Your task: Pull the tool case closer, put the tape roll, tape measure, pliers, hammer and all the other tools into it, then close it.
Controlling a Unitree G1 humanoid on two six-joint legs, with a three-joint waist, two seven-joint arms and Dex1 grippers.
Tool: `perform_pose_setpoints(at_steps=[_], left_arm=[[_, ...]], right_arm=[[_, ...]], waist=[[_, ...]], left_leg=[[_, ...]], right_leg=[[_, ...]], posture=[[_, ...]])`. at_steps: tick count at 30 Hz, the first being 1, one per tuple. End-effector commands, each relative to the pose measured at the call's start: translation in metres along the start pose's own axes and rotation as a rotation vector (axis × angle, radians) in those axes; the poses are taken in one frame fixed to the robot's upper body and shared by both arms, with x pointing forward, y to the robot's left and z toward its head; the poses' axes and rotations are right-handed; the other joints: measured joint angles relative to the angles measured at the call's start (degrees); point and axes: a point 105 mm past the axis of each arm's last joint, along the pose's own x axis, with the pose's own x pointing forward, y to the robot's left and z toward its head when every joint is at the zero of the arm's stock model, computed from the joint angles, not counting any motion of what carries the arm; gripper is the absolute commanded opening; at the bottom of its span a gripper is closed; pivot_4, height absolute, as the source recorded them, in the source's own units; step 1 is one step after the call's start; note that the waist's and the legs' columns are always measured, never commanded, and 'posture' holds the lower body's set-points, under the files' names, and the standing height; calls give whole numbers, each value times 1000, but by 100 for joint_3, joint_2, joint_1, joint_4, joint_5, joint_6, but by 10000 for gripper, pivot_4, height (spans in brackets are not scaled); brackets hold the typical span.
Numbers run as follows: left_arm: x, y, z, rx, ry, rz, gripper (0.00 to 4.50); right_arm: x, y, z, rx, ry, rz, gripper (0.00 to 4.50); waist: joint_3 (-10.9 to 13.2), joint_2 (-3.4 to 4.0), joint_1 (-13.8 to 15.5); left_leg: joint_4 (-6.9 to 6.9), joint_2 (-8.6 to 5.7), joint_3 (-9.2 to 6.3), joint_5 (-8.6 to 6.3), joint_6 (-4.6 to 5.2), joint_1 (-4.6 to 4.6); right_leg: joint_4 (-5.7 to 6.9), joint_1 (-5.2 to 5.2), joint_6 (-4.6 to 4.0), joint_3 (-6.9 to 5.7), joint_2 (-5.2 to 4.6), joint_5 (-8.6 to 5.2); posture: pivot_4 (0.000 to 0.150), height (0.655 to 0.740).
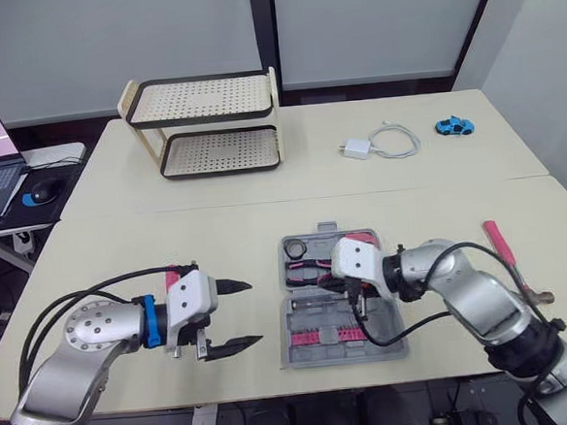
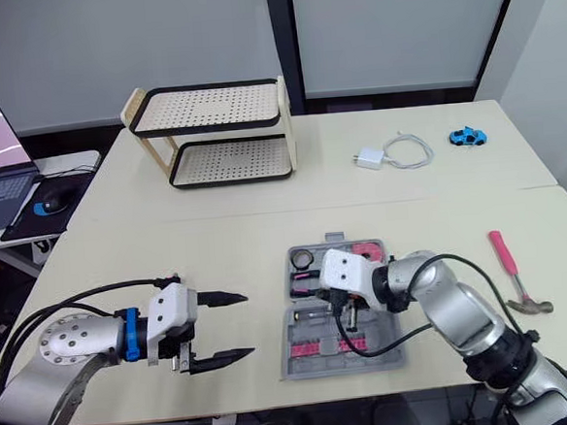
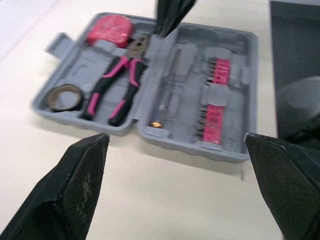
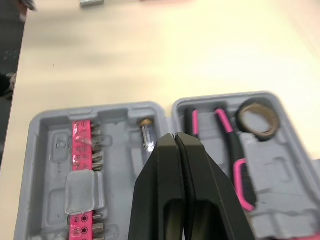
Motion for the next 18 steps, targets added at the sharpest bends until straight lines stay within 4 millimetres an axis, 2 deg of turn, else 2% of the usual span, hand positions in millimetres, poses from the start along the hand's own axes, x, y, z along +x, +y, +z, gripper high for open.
perform_pose_setpoints(at_steps=[1,3,5,7,8,11,12,16,18], left_arm=[[-18,16,1,-31,-23,125,45000],[-32,28,-6,-68,-13,215,45000],[-58,43,-21,-120,15,353,45000],[-79,49,-35,-174,40,444,45000],[-84,50,-38,-187,44,461,45000],[-116,53,-65,-280,91,602,45000],[-122,53,-70,-299,99,629,45000],[-152,49,-100,-414,145,766,45000],[-159,45,-110,-460,161,808,45000]], right_arm=[[-31,-12,9,-55,-48,-121,575],[-53,-12,1,-58,-32,-151,575],[-91,-14,-20,-34,35,-233,575],[-121,-14,-39,-4,108,-299,575],[-128,-14,-42,3,120,-313,575],[-171,-15,-68,122,182,-459,575],[-180,-13,-73,139,195,-486,575],[-229,-2,-108,235,294,-642,575],[-248,5,-122,291,325,-706,575]], waist=[[0,0,3],[0,-1,15],[1,-3,29],[2,-3,31],[2,-3,24],[1,-4,-4],[1,-5,-5],[1,-5,4],[1,-7,7]], left_leg=[[0,0,1,0,0,0],[0,0,2,0,0,0],[-2,0,2,0,1,1],[-6,0,4,-1,2,-1],[-7,-1,6,-1,2,-1],[-7,6,11,-1,2,6],[-7,7,11,-1,2,8],[-7,4,12,-1,2,11],[-8,2,13,-2,3,11]], right_leg=[[-2,1,0,1,0,0],[-2,1,0,1,0,0],[-2,3,0,0,0,0],[-11,5,0,-1,-1,0],[-14,5,0,0,-1,0],[-12,11,0,2,2,0],[-8,12,0,2,2,0],[-9,18,0,3,0,0],[-13,19,0,4,-2,0]], posture=[[1500,7400],[1500,7400],[1500,7400],[1500,7400],[1500,7400],[1500,7400],[1500,7400],[1500,7400],[1500,7400]])
